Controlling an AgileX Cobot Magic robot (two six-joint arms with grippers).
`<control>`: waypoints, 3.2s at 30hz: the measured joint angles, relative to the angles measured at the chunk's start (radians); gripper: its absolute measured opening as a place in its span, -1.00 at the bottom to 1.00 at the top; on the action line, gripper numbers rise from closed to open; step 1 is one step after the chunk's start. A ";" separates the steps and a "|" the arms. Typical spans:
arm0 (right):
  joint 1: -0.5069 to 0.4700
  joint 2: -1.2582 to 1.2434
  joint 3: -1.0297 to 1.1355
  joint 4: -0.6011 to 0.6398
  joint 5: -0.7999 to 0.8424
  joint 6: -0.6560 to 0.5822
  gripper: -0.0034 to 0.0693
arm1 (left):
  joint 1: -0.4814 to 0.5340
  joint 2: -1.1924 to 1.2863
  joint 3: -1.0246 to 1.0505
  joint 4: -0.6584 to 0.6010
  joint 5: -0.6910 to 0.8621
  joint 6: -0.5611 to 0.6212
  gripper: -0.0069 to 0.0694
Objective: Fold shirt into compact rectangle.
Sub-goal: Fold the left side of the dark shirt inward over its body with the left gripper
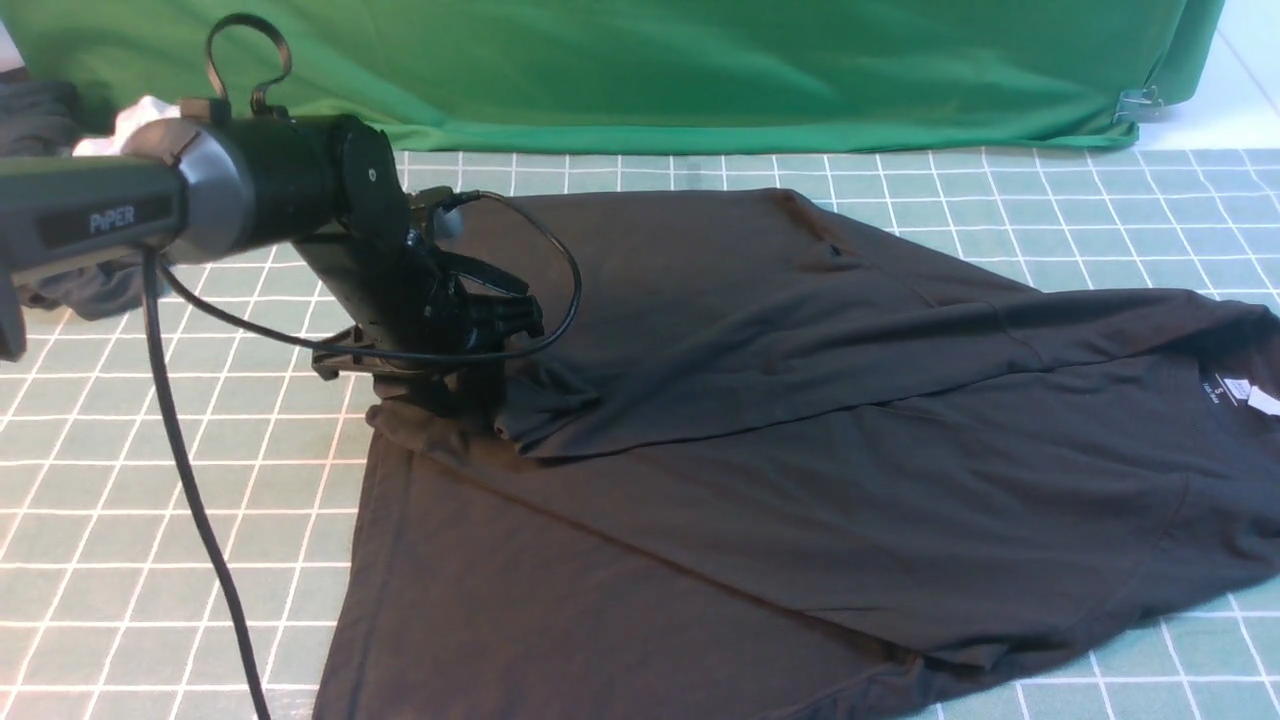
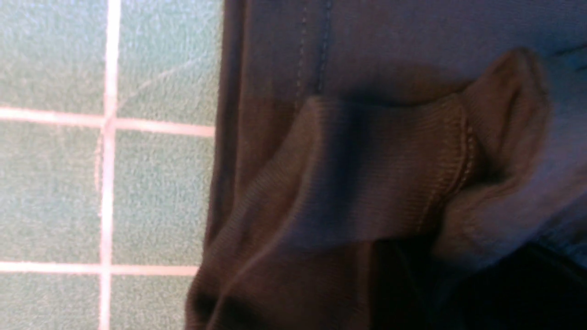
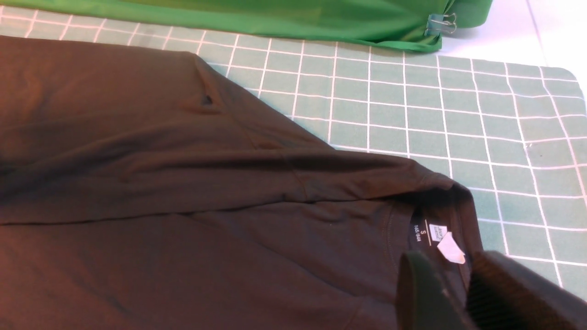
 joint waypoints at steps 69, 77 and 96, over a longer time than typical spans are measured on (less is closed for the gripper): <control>0.000 0.000 0.000 0.001 0.002 0.000 -0.45 | -0.021 -0.087 -0.044 0.152 0.333 0.089 0.39; 0.000 0.000 0.000 0.002 0.002 0.000 -0.45 | -0.023 -0.031 -0.043 0.199 0.213 0.124 0.09; 0.000 0.000 0.000 0.002 0.002 0.000 -0.43 | -0.023 -0.018 -0.049 0.253 0.334 0.194 -0.78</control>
